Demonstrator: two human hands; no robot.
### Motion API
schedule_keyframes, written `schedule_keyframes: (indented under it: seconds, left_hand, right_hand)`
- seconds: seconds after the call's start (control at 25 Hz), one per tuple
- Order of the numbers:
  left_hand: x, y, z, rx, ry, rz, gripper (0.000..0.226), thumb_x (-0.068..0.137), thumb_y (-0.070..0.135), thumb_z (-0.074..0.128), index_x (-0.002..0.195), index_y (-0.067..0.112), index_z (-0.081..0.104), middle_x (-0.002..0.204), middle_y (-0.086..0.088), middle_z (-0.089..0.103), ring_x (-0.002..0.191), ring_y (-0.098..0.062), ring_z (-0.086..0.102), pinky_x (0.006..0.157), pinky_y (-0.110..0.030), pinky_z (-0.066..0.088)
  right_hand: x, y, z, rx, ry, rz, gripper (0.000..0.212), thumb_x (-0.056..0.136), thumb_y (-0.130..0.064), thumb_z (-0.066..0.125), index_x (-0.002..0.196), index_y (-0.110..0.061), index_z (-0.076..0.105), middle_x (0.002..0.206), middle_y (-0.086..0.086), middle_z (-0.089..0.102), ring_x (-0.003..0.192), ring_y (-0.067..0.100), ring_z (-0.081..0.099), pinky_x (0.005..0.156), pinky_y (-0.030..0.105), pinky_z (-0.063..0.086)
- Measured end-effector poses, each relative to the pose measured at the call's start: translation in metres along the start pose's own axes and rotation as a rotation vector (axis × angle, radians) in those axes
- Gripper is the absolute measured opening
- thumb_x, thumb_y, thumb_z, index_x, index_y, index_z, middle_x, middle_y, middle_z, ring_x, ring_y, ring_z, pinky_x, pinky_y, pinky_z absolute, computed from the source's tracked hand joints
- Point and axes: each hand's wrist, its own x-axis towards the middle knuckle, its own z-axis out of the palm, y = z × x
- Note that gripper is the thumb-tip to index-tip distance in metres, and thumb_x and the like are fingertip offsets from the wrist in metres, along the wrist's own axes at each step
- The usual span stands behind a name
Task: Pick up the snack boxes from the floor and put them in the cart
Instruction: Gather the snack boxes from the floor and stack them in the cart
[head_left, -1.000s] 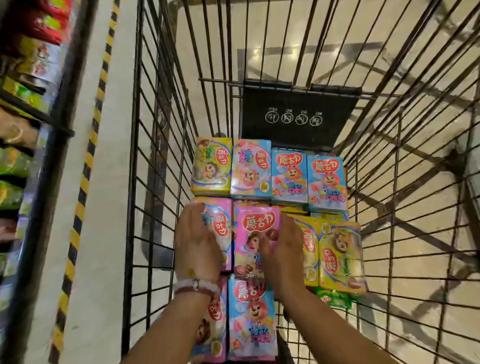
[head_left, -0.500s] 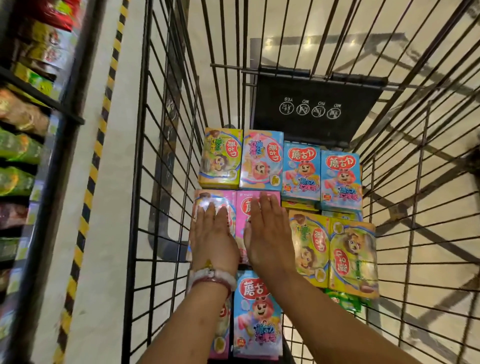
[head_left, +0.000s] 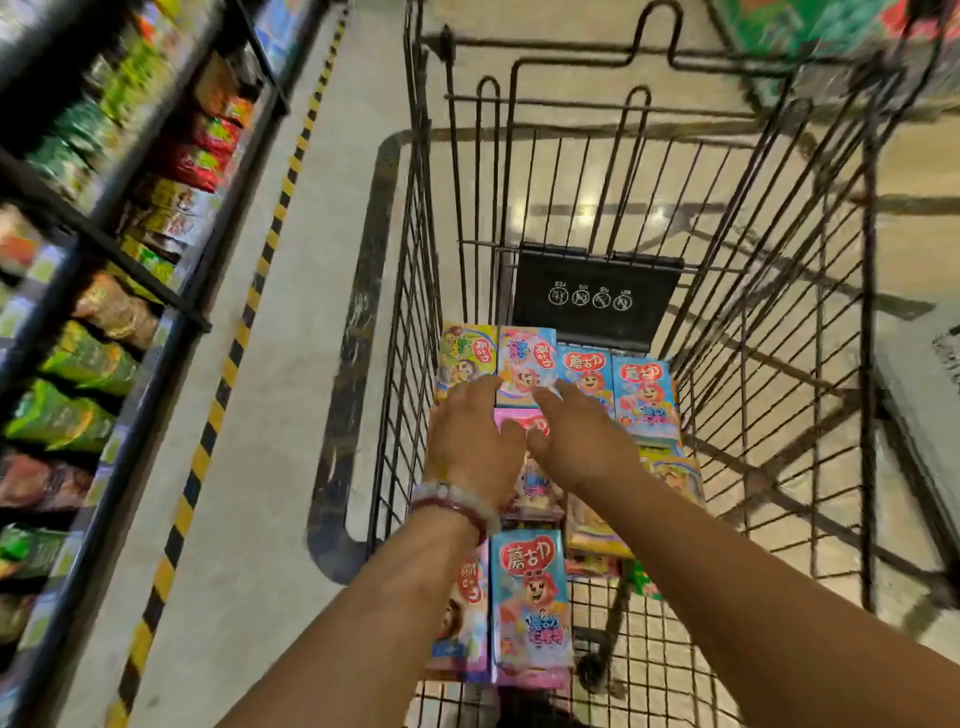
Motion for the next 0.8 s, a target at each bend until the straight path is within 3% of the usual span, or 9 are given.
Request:
schedule_keyframes:
  seconds: [0.08,0.24,0.32,0.4,0.48,0.56,0.68,0.8]
  left_hand:
    - [-0.025,0.018,-0.047,0.013,0.082,0.147,0.064,0.070,0.031,0.042,0.128,0.007,0.054,0.128,-0.015,0.054,0.119,-0.031,0.049,0.099,-0.033,0.037]
    - [-0.094,0.027,-0.157,0.181,0.215,0.305,0.073,0.072,0.048,0.039,0.137,0.015,0.046,0.138,-0.007,0.049,0.126,-0.023,0.043,0.101,-0.028,0.032]
    - [-0.146,0.026,-0.214,0.275,0.299,0.365,0.079,0.070,0.059,0.033,0.135,0.017,0.048,0.135,-0.005,0.051,0.124,-0.024,0.046,0.100,-0.032,0.035]
    - [-0.201,0.018,-0.267,0.428,0.375,0.395,0.082,0.068,0.063,0.026,0.133,0.019,0.050,0.133,-0.003,0.053,0.122,-0.024,0.047,0.098,-0.033,0.037]
    - [-0.250,0.007,-0.310,0.594,0.394,0.324,0.088,0.067,0.069,0.020,0.139,0.024,0.042,0.142,0.002,0.044,0.129,-0.020,0.040,0.102,-0.032,0.032]
    - [-0.302,-0.010,-0.340,0.680,0.391,0.203,0.097,0.062,0.074,0.014,0.145,0.027,0.031,0.151,0.004,0.030,0.137,-0.018,0.029,0.108,-0.033,0.025]
    - [-0.378,-0.031,-0.368,0.676,0.381,0.025,0.105,0.056,0.079,0.010,0.149,0.032,0.021,0.158,0.006,0.015,0.144,-0.015,0.016,0.116,-0.034,0.018]
    - [-0.455,-0.041,-0.381,0.709,0.443,-0.149,0.107,0.052,0.080,0.005,0.149,0.037,0.015,0.158,0.008,0.010,0.145,-0.013,0.011,0.116,-0.032,0.013]
  right_hand:
    - [-0.029,-0.019,-0.043,-0.033,0.044,-0.084,0.058,0.096,-0.034,0.047,0.149,-0.023,0.027,0.155,0.007,0.027,0.139,0.026,0.029,0.107,0.037,0.033]
    - [-0.103,-0.076,-0.125,-0.170,0.168,-0.432,0.060,0.096,-0.046,0.043,0.149,-0.022,0.030,0.157,0.007,0.024,0.142,0.025,0.025,0.112,0.033,0.025]
    - [-0.149,-0.116,-0.155,-0.265,0.259,-0.607,0.070,0.087,-0.060,0.032,0.145,-0.021,0.039,0.152,0.011,0.033,0.138,0.030,0.035,0.110,0.042,0.032]
    - [-0.198,-0.159,-0.179,-0.294,0.330,-0.710,0.087,0.078,-0.074,0.019,0.147,-0.024,0.034,0.155,0.008,0.029,0.140,0.028,0.031,0.112,0.044,0.031]
    - [-0.241,-0.196,-0.193,-0.306,0.353,-0.800,0.099,0.070,-0.087,0.002,0.151,-0.032,0.020,0.159,0.001,0.017,0.145,0.021,0.018,0.115,0.040,0.023]
    - [-0.281,-0.229,-0.198,-0.349,0.332,-0.892,0.098,0.067,-0.086,-0.004,0.151,-0.038,0.010,0.160,-0.003,0.011,0.146,0.017,0.011,0.117,0.038,0.017]
    - [-0.326,-0.270,-0.191,-0.384,0.274,-0.993,0.092,0.067,-0.083,0.005,0.150,-0.042,0.007,0.160,-0.005,0.010,0.145,0.015,0.008,0.115,0.033,0.008]
    - [-0.362,-0.309,-0.175,-0.396,0.275,-1.158,0.074,0.086,-0.073,0.026,0.150,-0.041,0.009,0.156,-0.005,0.017,0.142,0.013,0.009,0.116,0.035,0.001]
